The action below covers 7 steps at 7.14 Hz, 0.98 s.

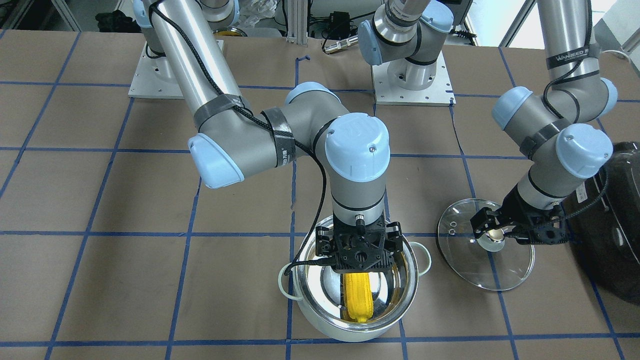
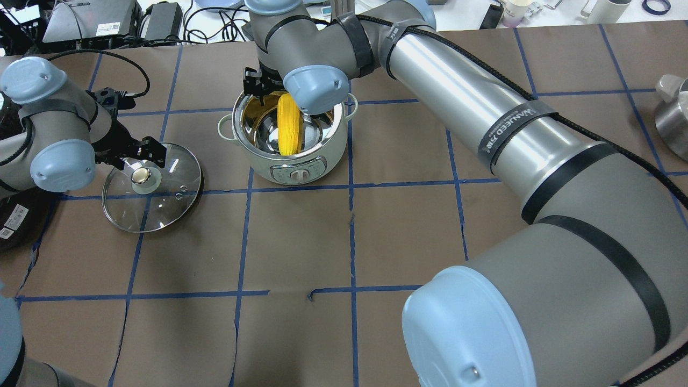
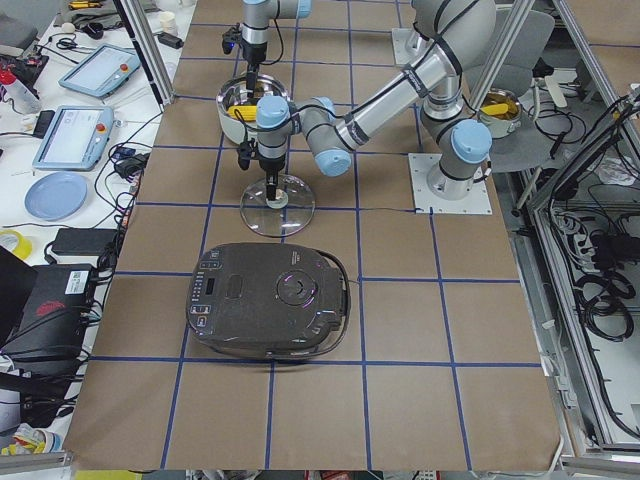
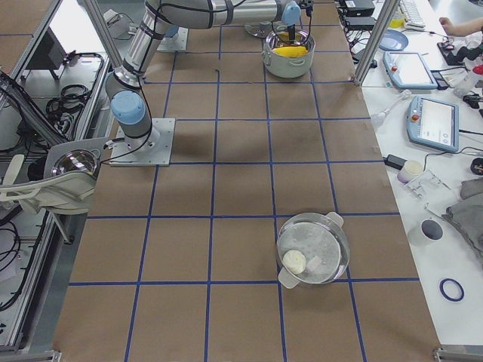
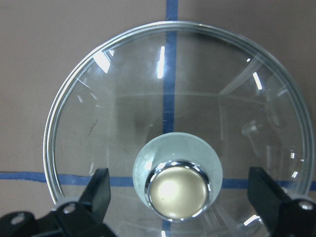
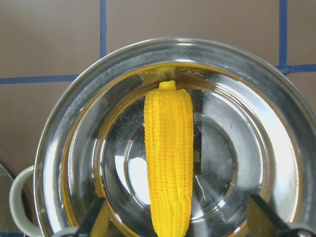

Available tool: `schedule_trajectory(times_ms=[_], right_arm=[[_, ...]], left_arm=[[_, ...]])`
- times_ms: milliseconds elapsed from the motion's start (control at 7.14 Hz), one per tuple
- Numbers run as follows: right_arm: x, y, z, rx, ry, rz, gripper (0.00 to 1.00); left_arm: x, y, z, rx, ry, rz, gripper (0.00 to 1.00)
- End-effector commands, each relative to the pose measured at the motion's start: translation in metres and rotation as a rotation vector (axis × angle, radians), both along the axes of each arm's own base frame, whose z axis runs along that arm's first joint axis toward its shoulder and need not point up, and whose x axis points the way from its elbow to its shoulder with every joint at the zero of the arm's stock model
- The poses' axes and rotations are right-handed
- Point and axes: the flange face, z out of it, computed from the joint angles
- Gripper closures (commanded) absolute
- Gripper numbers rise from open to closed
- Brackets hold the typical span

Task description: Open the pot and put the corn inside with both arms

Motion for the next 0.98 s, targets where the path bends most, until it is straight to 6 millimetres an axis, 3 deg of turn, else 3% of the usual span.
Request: schedule_trajectory(times_ms=[0, 140, 280, 560, 700, 840], right_arm=[[-0.065, 0.004, 0.054, 0.088, 0.059, 0.055, 0.00], [-0.118, 0.001, 0.080, 0.140, 0.085, 0.081, 0.00], [-0.166, 0.001, 0.093, 0.171, 0.105, 0.112, 0.00], [-0.248, 0.021, 0.133, 0.129, 0.113, 0.192, 0.00], [-0.285, 0.043, 0.152, 0.110, 0.114, 0.186, 0.00], [-0.299, 0.075, 0.163, 0.098, 0.123, 0.211, 0.00]], left_arm=[[-0.008, 0.002, 0.065, 0.067, 0.052, -0.003, 0.00], [-0.019, 0.003, 0.097, 0.100, 0.059, -0.019, 0.00], [-0.035, 0.010, 0.126, 0.106, 0.060, -0.023, 0.00], [-0.052, 0.036, 0.174, 0.121, 0.040, -0.010, 0.00], [-0.079, 0.050, 0.201, 0.139, 0.019, -0.038, 0.00], [-0.111, 0.062, 0.226, 0.156, 0.012, -0.044, 0.00]])
